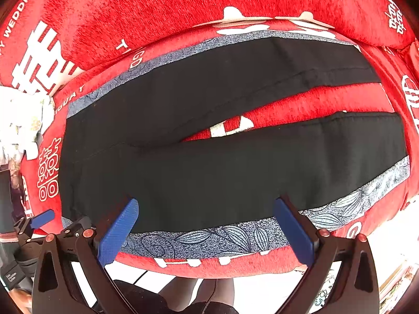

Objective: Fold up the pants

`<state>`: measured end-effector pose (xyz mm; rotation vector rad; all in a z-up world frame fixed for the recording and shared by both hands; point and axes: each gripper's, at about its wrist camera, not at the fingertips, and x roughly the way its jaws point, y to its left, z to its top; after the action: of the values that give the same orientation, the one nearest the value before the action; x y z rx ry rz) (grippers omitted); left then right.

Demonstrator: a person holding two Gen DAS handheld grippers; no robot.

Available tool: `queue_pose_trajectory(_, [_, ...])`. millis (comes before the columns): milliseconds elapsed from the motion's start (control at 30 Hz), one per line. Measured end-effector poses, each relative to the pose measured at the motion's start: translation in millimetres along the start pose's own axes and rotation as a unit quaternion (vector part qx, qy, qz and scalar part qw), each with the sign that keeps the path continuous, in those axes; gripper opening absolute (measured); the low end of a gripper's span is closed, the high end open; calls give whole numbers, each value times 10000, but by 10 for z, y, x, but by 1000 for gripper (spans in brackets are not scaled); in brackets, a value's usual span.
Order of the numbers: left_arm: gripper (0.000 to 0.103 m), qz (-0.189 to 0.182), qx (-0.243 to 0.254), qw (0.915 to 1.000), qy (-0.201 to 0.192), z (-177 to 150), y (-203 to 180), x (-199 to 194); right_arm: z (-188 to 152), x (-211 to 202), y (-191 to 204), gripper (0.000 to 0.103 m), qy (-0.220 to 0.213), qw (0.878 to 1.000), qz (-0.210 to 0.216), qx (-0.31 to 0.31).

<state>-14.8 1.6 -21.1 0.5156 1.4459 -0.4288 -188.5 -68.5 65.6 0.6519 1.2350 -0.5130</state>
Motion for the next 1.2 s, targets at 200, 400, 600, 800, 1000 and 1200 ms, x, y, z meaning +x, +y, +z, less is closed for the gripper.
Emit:
queue_pose_trajectory(200, [103, -26, 0, 10000, 2, -12, 10, 13, -9, 13, 12, 103, -7, 10000, 54, 0])
queue_pose_trajectory(400, [103, -167, -75, 9995, 254, -56, 111, 54, -44, 49, 28, 103, -17, 9996, 282, 56])
queue_pose_trajectory(600, [103, -1108, -664, 9914, 203, -167, 494, 158, -154, 189, -109, 103, 144, 9918, 1210, 398])
queue_pose_trajectory(800, [103, -1964, -1115, 9732, 443, -459, 963, 377, -562, 579, -378, 79, 968, 9493, 2759, 1158])
queue_pose_trajectory(1000, [103, -2772, -1625, 9450, 613, -791, 1217, 736, -1008, 1102, -527, 68, 1420, 9043, 3571, 1861])
queue_pose_trajectory(1200, [103, -3355, -2189, 9147, 536, -818, 1284, 1039, -1061, 1369, -474, 68, 1230, 8677, 4377, 2011])
